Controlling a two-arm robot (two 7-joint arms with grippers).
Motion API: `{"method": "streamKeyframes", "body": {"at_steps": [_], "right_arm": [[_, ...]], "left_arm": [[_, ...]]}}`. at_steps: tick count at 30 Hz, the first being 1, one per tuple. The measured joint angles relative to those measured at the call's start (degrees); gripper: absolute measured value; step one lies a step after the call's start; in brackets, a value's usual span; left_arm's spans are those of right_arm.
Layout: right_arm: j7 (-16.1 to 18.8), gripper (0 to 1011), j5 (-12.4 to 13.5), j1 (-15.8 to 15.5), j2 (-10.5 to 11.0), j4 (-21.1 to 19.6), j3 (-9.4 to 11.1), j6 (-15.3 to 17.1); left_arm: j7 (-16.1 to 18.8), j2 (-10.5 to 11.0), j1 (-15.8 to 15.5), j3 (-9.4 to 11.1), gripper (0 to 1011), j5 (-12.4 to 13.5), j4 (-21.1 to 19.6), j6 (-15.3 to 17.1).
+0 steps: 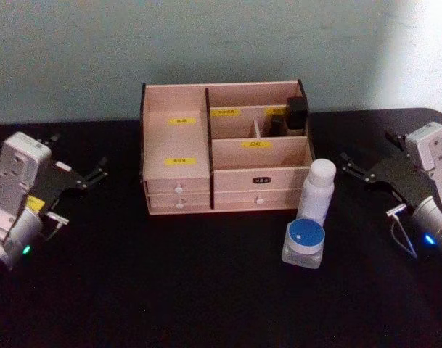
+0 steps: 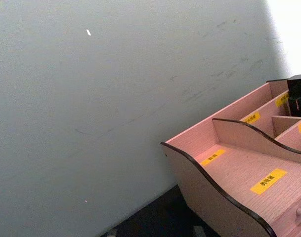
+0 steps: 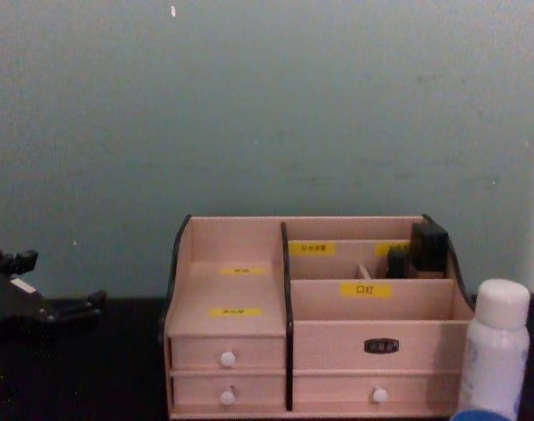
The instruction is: Pick up the facial cleanser and watermelon frost from the table and place them into the tiered storage box.
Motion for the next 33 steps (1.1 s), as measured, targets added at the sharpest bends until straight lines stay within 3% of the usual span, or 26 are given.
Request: {"method": "streamKeyframes", "body": {"at_steps": [14, 25, 33], "right_arm": [[2.78, 1002, 3.41, -3.4, 0.34, -3.5, 4.4, 1.13], [5.95, 1002, 6.91, -9.76, 3.43, -9.67, 8.82, 3.22], [8.42, 1003, 8.72, -14.27, 4.99, -13.72, 10.87, 4.46]], "left_arm": [[0.0, 0.0, 0.0, 0.0, 1001, 0.0, 0.0, 0.0], [0.0, 0.0, 0.0, 0.0, 1001, 0.0, 0.0, 0.0], [0.0, 0.0, 0.0, 0.0, 1001, 0.0, 0.0, 0.0]]}}
